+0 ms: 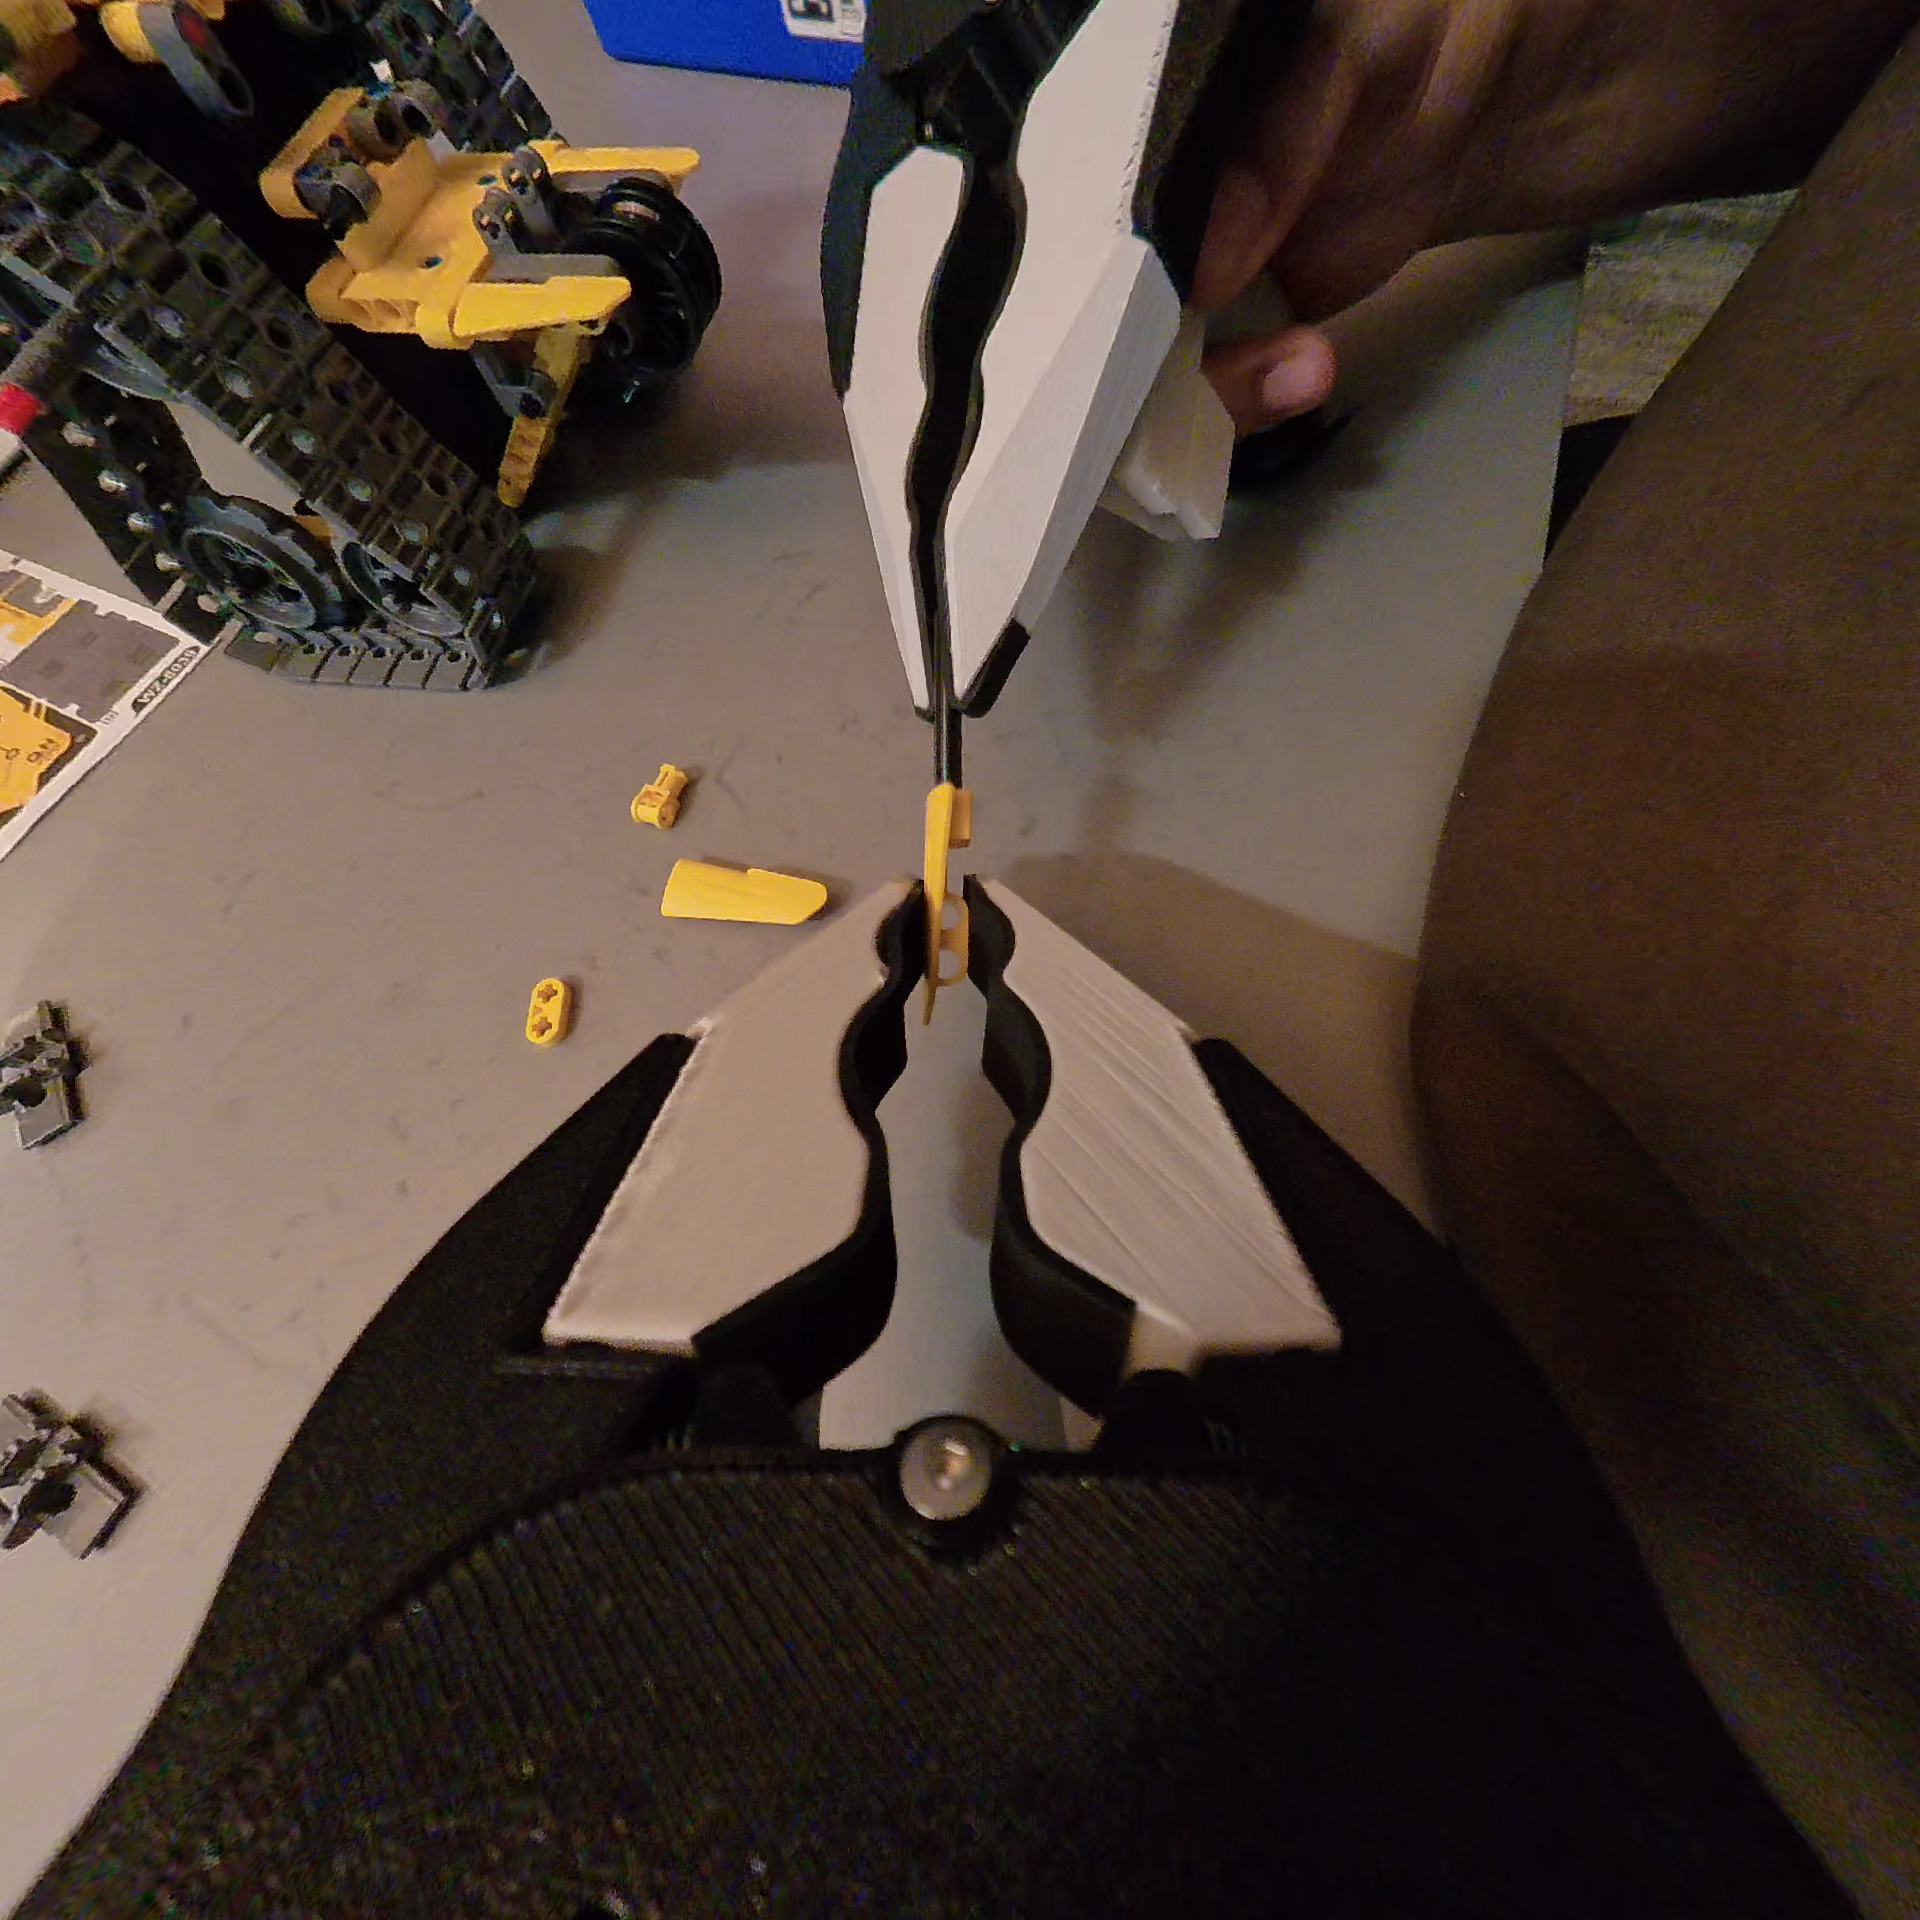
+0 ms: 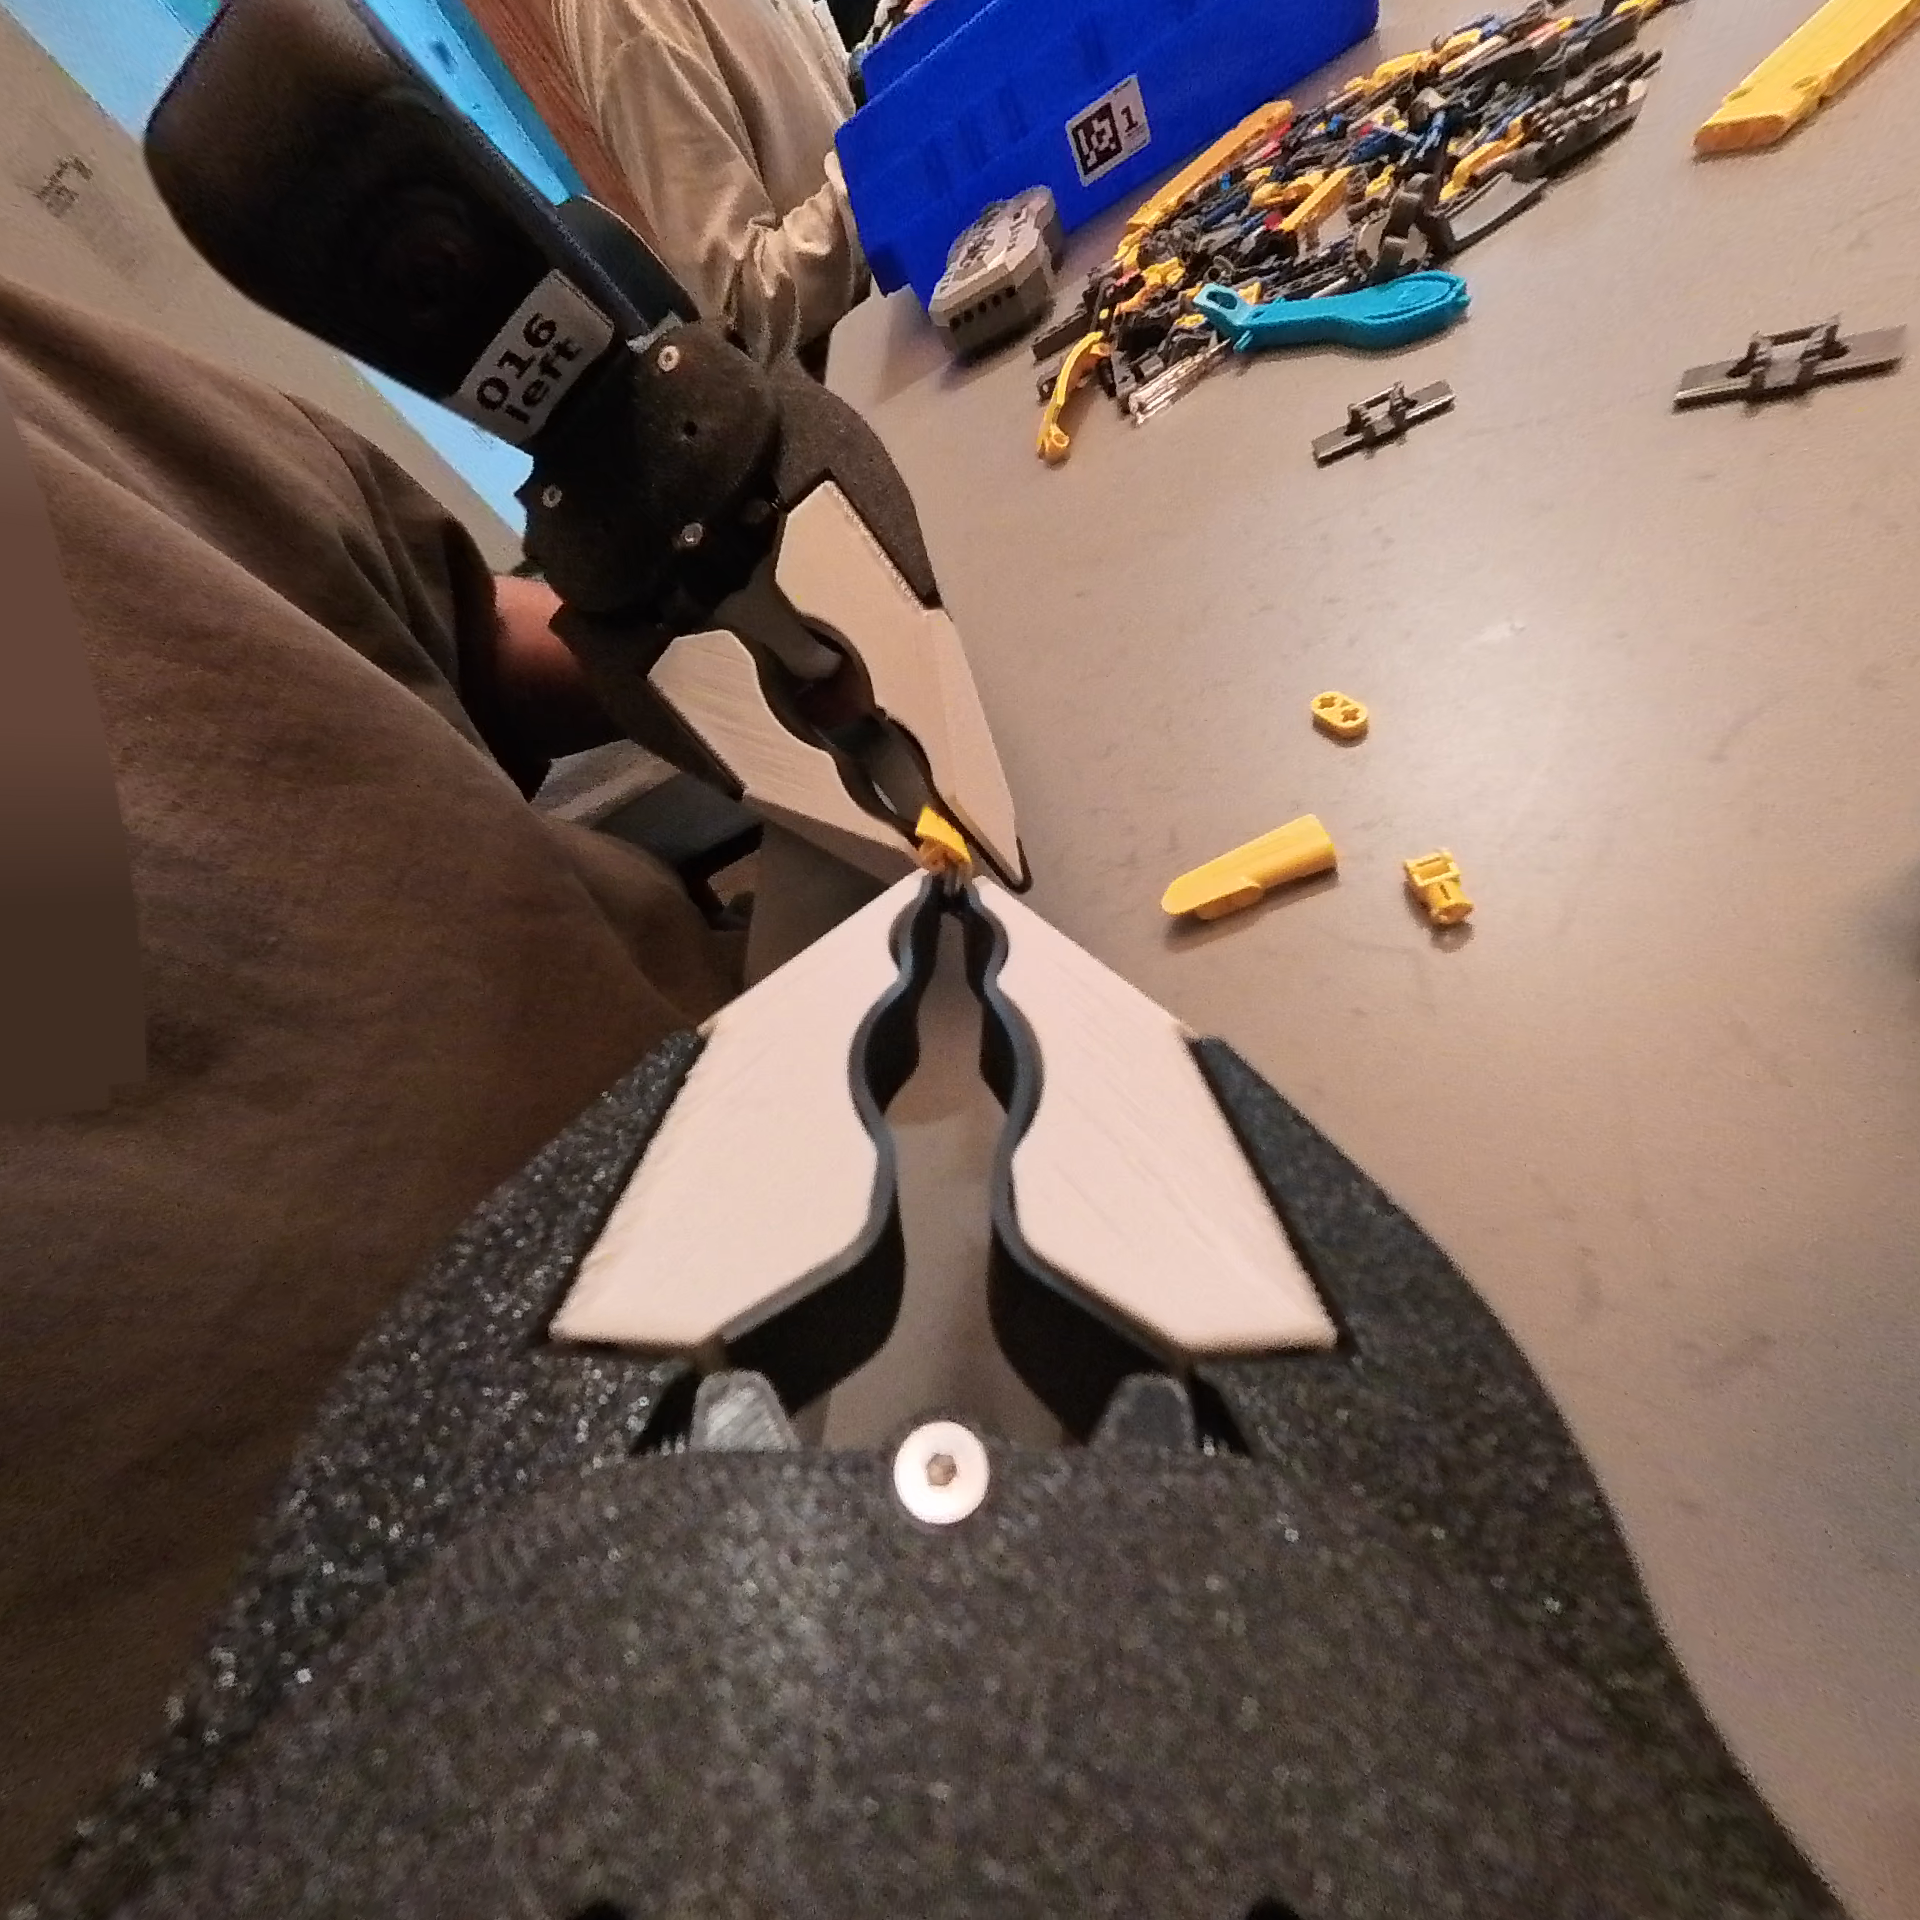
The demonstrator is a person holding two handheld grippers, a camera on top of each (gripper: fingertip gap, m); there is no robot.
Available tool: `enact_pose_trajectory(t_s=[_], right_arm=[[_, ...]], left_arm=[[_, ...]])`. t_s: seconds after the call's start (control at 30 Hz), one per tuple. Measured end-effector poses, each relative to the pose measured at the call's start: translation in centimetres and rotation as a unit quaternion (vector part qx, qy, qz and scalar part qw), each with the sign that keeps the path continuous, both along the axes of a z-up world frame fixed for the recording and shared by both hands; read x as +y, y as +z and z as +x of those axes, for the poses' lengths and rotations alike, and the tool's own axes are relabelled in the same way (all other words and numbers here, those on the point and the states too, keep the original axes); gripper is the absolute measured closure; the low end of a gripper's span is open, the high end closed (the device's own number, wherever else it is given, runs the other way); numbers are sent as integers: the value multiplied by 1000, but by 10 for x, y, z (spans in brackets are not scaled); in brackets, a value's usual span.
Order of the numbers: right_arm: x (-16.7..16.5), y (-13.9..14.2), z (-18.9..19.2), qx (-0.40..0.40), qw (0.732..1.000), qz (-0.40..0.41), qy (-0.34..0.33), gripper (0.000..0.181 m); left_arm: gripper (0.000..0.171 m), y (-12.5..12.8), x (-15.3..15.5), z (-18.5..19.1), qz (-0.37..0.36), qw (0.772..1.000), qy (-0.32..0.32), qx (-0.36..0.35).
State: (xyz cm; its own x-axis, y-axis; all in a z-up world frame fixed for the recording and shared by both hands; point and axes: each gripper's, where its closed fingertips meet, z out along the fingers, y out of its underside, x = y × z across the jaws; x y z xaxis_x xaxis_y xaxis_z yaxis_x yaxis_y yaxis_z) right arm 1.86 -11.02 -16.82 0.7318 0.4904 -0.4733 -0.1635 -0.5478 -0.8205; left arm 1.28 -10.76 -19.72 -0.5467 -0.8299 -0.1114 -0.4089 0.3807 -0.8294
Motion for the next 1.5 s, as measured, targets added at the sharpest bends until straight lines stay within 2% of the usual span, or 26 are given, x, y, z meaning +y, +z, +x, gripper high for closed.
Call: enact_pose_trajectory(t_s=[0.23, 0.63, 0.77, 0.83, 0.9, 1.03, 1.1, 1.17, 1.23, 1.27, 1.37, 1.5], right_arm=[[2, -2, 0, 22, 1000, -17, -4, 179], [5, -6, -1, 7, 1000, -21, -4, 179], [6, -3, -1, 1, 1000, -11, -4, 179], [6, -3, 0, -6, 1000, -7, -2, 178], [5, -6, 0, -30, 1000, -2, 1, 160], [5, -3, 13, -78, 996, 27, -21, 157], [5, -3, 19, -113, 992, 43, -34, 151], [5, -1, 17, -146, 986, 67, -41, 142], [8, 2, 19, -193, 974, 102, -57, 140], [9, 5, 20, -218, 966, 124, -66, 140], [11, 9, 20, -274, 945, 161, -75, 140], [14, 6, 16, -295, 938, 163, -82, 142]], left_arm=[[171, -2, 1, 1, 7, 1000, 6, 3], [171, -7, 2, 1, 17, 1000, 10, 18], [171, -5, 2, 2, -8, 1000, 5, 25], [169, -5, -1, 0, -50, 997, -5, 52], [168, -5, -8, -3, -129, 986, -17, 109], [168, 1, -11, -3, -252, 953, -4, 169], [168, 8, -13, -1, -339, 921, 11, 192], [169, 14, -15, 0, -426, 879, 21, 212], [169, 17, -16, 1, -484, 845, 25, 227], [169, 18, -17, 1, -500, 834, 25, 231], [169, 21, -18, 1, -510, 829, 29, 227], [168, 26, -19, 4, -527, 822, 31, 215]])
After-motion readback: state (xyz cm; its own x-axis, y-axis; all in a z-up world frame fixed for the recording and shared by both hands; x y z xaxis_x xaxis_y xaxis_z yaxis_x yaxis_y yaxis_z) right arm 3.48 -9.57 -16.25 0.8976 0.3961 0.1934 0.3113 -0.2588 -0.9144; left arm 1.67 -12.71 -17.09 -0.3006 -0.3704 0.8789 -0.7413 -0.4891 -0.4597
